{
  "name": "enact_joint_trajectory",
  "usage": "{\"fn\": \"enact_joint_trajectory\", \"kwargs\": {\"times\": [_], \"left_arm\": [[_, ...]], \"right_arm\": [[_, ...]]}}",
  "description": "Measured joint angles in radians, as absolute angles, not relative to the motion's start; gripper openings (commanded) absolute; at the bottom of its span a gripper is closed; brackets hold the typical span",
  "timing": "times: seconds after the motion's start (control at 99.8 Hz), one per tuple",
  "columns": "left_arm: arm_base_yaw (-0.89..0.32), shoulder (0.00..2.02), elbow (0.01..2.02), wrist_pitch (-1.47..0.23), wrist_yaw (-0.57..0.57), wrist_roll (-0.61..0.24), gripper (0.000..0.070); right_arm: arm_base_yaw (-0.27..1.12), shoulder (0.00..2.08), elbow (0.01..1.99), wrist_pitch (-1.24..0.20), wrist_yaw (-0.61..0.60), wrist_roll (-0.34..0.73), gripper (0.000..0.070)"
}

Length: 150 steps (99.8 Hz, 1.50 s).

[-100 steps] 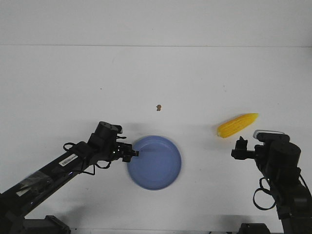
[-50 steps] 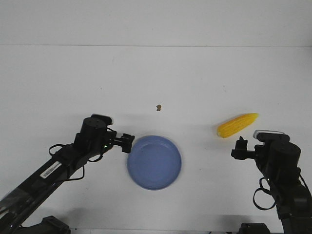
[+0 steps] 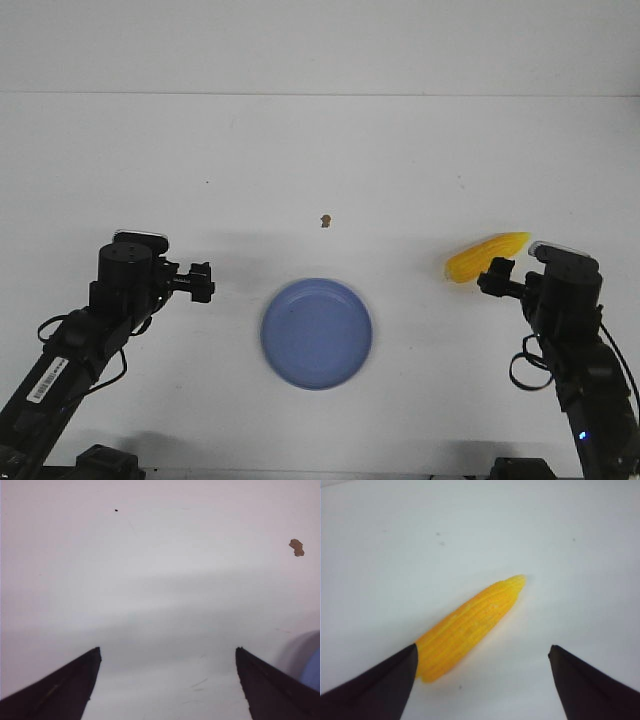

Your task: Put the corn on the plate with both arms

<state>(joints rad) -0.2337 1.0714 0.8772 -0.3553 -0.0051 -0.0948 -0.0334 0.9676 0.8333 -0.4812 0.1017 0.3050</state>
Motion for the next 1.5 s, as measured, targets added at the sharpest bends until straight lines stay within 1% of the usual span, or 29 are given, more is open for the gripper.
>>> {"fn": "enact_joint_trajectory", "kwargs": {"times": [0.17,0.261,0.401,0.581,0.772,0.812,0.842,0.932,0.962,0.992,1.122,1.293,1.403,1.503], "left_arm": [[-0.234,1.071,0.877,-0.354,-0.005,-0.094,0.0551],[-0.234,1.071,0.877,-0.354,-0.005,-0.094,0.0551],[-0.234,1.071,0.877,-0.354,-0.005,-0.094,0.0551],[-0.234,1.071,0.877,-0.354,-0.005,-0.094,0.0551],[-0.234,1.071,0.877,-0.354,-0.005,-0.094,0.0551],[-0.234,1.071,0.877,-0.354,-0.005,-0.094,0.0550],[-0.234,1.071,0.877,-0.355,-0.005,-0.094,0.0551],[-0.234,1.071,0.877,-0.354,-0.005,-0.094,0.0551],[-0.234,1.071,0.877,-0.354,-0.005,-0.094,0.0551],[-0.234,1.071,0.877,-0.355,-0.005,-0.094,0.0550],[-0.234,1.071,0.877,-0.354,-0.005,-0.094,0.0550],[-0.234,1.071,0.877,-0.354,-0.005,-0.094,0.0550],[-0.234,1.071,0.877,-0.354,-0.005,-0.094,0.0550],[-0.234,1.071,0.877,-0.354,-0.005,-0.094,0.0550]], "right_arm": [[-0.081,1.166,0.833,-0.374,0.050,0.394,0.0554],[-0.104,1.269,0.833,-0.317,0.001,0.439,0.0554],[-0.118,1.372,0.833,-0.225,-0.053,0.497,0.0554],[-0.118,1.450,0.833,-0.181,-0.065,0.523,0.0553],[-0.118,1.513,0.845,-0.126,-0.125,0.535,0.0549],[-0.118,1.524,0.846,-0.124,-0.137,0.535,0.0527],[-0.118,1.531,0.846,-0.124,-0.146,0.536,0.0488],[-0.118,1.547,0.847,-0.114,-0.172,0.532,0.0278],[-0.118,1.548,0.847,-0.116,-0.181,0.532,0.0226],[-0.118,1.549,0.847,-0.120,-0.184,0.532,0.0192],[-0.118,1.550,0.846,-0.118,-0.194,0.532,0.0167],[-0.107,1.541,0.846,-0.135,-0.280,0.519,0.0167],[-0.052,1.475,0.841,-0.177,-0.320,0.493,0.0168],[0.037,1.377,0.841,-0.212,-0.326,0.464,0.0168]]}}
